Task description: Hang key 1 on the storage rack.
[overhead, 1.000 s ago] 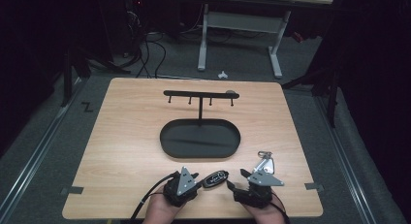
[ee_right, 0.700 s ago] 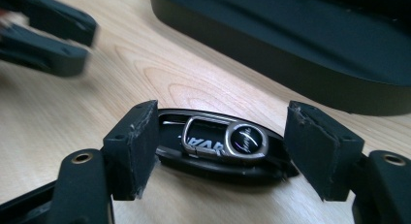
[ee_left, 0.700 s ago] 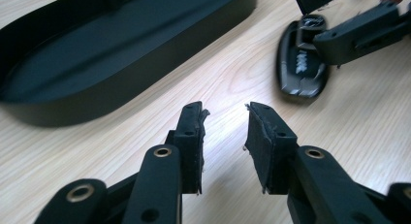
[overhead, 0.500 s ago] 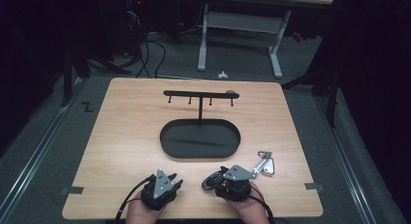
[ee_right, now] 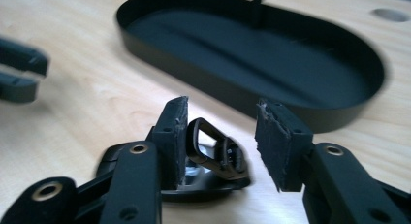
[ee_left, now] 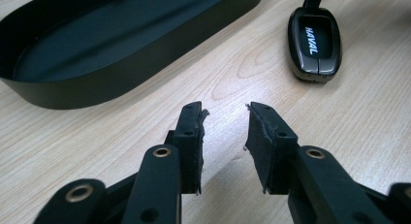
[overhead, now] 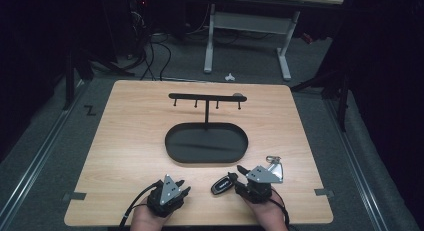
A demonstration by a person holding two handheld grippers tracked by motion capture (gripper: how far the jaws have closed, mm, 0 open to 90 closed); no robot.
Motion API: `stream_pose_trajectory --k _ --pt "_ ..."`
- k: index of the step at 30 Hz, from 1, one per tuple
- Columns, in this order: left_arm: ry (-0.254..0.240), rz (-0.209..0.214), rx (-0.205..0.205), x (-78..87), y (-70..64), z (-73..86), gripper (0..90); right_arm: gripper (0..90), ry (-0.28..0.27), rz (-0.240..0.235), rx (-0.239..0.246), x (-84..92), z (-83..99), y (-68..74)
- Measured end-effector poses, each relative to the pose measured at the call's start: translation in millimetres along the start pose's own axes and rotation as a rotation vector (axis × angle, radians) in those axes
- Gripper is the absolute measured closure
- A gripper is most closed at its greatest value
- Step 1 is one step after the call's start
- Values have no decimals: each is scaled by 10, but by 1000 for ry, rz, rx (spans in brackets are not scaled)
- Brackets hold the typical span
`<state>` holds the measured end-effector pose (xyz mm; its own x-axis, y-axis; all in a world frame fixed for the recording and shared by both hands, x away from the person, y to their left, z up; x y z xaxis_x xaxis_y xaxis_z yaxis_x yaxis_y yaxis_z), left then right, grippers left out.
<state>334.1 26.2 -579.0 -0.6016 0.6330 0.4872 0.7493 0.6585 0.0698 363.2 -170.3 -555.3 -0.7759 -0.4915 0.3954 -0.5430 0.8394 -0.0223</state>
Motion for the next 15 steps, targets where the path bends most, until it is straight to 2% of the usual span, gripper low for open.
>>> stream_pose_trajectory --k 3,4,6,8,12,15 --pt "2 4 -4 -1 -8 1 666 587 -14 60 -11 34 -24 -235" --pt "2 4 -4 1 -8 0 666 594 -14 79 -29 38 -17 -319" --pt "2 3 -4 1 -4 2 666 596 -4 102 -57 39 12 -474" --pt "3 4 -1 -3 -3 5 666 594 9 117 -82 39 50 -569" --pt "8 6 -5 -13 -7 10 667 591 6 130 -65 62 28 -572" --pt "11 6 -6 -16 -9 13 666 608 -2 100 -36 65 -28 -419"
Point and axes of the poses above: each handheld gripper's, and its own axes: x roughly backward along the jaws, z roughly out of its underside, y roughly to its left, the point moved 10 cm from there along -x, roughly forward along the jaws, and after that the axes turned 6 degrees about -y, right-handed, at the moved point
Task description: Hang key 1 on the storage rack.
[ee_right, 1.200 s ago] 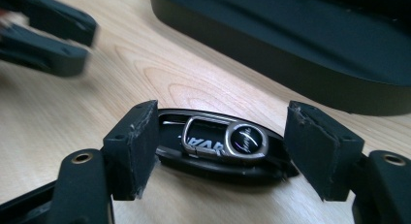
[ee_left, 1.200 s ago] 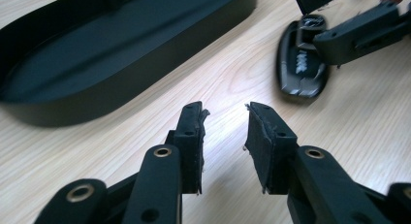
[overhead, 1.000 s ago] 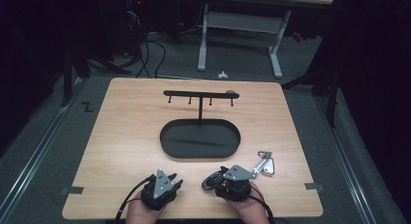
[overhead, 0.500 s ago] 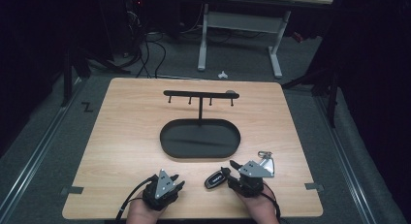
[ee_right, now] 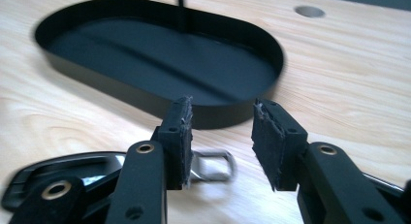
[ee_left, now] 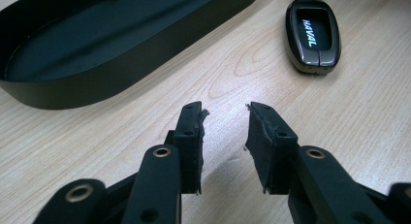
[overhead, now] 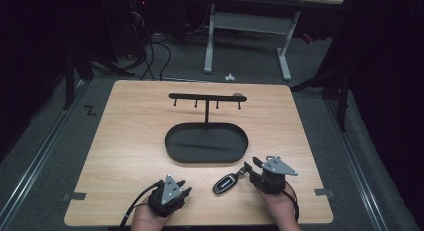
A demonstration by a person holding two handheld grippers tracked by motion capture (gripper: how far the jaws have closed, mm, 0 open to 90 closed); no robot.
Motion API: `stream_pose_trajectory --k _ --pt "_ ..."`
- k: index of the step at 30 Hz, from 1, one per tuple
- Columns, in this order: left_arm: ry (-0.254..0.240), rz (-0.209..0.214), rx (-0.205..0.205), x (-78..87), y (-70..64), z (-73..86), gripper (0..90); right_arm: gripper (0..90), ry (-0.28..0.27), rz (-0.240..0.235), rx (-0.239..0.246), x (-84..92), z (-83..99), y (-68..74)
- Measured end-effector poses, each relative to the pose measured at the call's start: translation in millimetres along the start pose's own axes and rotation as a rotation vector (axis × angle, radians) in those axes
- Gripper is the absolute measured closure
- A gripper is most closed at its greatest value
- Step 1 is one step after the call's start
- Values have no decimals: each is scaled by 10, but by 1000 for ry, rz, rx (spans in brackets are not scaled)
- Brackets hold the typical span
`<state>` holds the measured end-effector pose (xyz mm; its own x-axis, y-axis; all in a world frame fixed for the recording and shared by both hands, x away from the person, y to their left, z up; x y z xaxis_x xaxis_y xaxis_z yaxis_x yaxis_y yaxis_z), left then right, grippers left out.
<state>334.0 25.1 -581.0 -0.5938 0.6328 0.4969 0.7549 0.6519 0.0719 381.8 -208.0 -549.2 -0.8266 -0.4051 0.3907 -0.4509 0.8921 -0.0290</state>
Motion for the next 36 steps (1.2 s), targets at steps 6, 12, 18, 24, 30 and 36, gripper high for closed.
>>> stream_pose_trajectory --k 6,12,18,24,30,36 --pt "-2 -4 3 6 12 1 666 689 71 -142 35 -74 127 537" --pt "0 3 3 4 9 3 666 707 138 -227 105 -157 264 869" --pt "-10 22 -3 -36 -19 -45 664 701 183 -278 100 -85 393 890" --pt "-24 68 -23 -167 -113 -163 663 653 164 -279 113 148 447 792" --pt "-31 115 -55 -310 -240 -287 662 591 154 -213 137 397 520 570" --pt "-37 130 -70 -400 -302 -355 660 582 164 -138 110 504 580 357"
Point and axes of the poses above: each handheld gripper's, and its own axes: x roughly backward along the jaws, z roughly out of its underside, y roughly to its left, the point moved 10 cm from there along -x, roughly forward along the jaws, and after that the axes turned 6 degrees about -y, right-handed, at the moved point
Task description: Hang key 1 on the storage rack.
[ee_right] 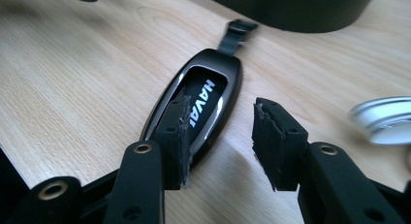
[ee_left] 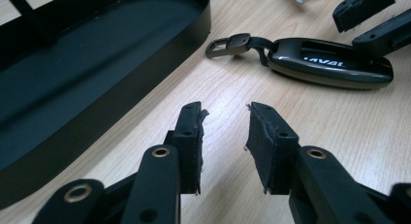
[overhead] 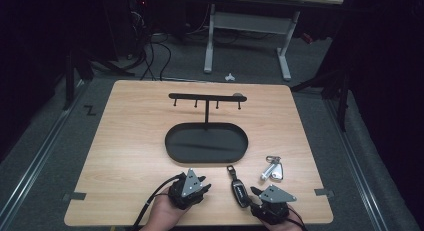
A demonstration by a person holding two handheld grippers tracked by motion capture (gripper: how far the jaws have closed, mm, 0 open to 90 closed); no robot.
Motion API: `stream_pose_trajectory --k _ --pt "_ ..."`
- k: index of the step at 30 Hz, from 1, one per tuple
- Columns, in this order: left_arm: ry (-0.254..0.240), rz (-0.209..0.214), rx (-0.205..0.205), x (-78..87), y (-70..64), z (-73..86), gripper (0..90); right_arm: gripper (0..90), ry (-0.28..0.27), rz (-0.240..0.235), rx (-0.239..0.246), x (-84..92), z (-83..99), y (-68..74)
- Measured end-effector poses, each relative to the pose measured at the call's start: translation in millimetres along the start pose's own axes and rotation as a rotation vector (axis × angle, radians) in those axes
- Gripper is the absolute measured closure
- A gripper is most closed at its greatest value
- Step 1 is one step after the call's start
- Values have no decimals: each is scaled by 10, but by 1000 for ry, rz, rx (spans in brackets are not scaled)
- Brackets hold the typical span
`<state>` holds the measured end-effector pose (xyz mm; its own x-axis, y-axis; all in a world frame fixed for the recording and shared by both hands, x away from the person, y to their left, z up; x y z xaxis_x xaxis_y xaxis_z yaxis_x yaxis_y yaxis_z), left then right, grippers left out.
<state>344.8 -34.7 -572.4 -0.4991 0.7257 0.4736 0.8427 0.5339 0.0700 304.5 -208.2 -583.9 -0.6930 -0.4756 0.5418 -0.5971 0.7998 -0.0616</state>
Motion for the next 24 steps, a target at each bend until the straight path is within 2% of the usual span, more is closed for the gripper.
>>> stream_pose_trajectory --k 6,12,16,19,20,24 --pt "0 -19 13 60 69 23 655 559 -29 -29 -26 9 -121 71" --pt "-8 -67 43 228 224 93 655 542 -5 -48 -72 -146 -257 108" --pt "-9 -101 52 354 326 153 655 529 46 -48 -90 -293 -318 59" --pt "-14 -120 69 433 393 188 655 523 79 -62 -136 -406 -392 11" --pt "-18 -126 72 447 407 194 655 523 95 -61 -138 -439 -415 4" --pt "-8 -144 67 513 450 250 655 540 201 -38 -129 -571 -408 -18"
Point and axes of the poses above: each handheld gripper's, and its own axes: x roughly backward along the jaws, z roughly out of its underside, y roughly to its left, the point moved 10 cm from there along -x, roughly forward along the jaws, and after that the axes turned 6 degrees about -y, right-handed, at the moved point
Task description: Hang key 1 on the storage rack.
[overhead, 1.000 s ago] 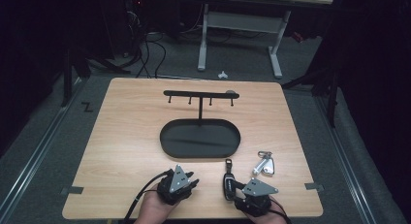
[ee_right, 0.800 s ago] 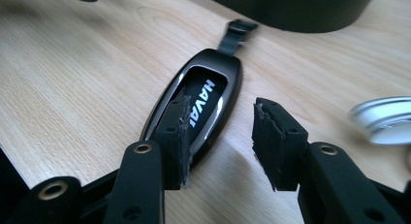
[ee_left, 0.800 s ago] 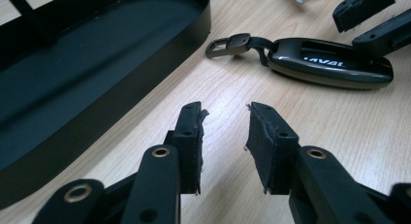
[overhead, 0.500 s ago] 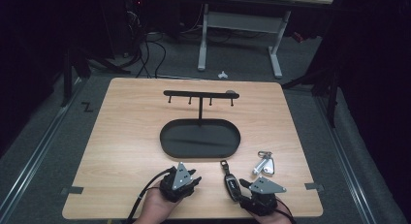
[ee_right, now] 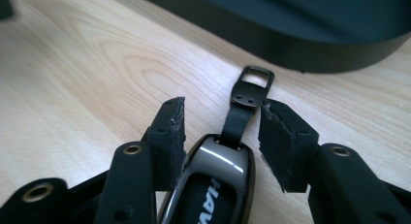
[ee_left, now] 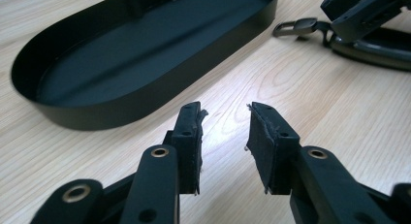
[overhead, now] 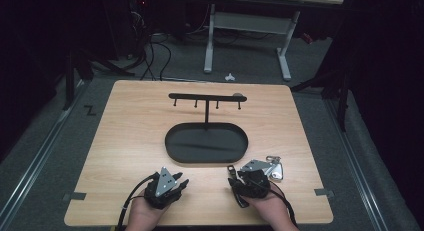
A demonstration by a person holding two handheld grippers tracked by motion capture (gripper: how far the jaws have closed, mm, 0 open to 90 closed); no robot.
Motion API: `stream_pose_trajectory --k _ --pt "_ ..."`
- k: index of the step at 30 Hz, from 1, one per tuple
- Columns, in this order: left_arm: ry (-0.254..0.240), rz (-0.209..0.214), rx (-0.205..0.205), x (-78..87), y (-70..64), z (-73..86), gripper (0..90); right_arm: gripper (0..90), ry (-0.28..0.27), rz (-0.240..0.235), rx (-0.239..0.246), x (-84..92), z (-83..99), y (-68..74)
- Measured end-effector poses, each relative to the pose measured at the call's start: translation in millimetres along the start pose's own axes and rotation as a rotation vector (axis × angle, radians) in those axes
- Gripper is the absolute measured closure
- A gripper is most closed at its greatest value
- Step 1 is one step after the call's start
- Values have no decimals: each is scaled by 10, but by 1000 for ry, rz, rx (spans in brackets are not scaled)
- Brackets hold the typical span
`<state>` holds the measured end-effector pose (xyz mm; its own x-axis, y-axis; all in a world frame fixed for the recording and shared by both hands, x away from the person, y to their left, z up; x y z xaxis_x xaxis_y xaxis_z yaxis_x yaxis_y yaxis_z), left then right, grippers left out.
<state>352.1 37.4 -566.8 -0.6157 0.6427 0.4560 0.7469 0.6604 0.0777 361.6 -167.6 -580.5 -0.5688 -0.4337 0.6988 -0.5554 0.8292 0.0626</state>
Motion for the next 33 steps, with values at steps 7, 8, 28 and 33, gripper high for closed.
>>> stream_pose_trajectory --k 7,8,28,33 --pt "-3 -15 11 72 40 34 655 584 163 9 -6 -91 6 -8" --pt "-5 -16 13 75 42 34 655 587 188 7 -10 -91 7 1" --pt "5 4 8 35 4 40 639 640 607 21 79 -93 11 -76" --pt "7 8 9 29 2 42 637 659 659 49 71 -117 -9 -79"
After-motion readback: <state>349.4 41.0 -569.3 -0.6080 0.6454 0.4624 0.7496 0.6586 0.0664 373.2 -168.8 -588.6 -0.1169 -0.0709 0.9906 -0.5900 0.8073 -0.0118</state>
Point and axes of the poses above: each handheld gripper's, and its own axes: x roughly backward along the jaws, z roughly out of its underside, y roughly to its left, the point moved 10 cm from there along -x, roughly forward along the jaws, and after that the axes turned 6 degrees about -y, right-handed, at the moved point
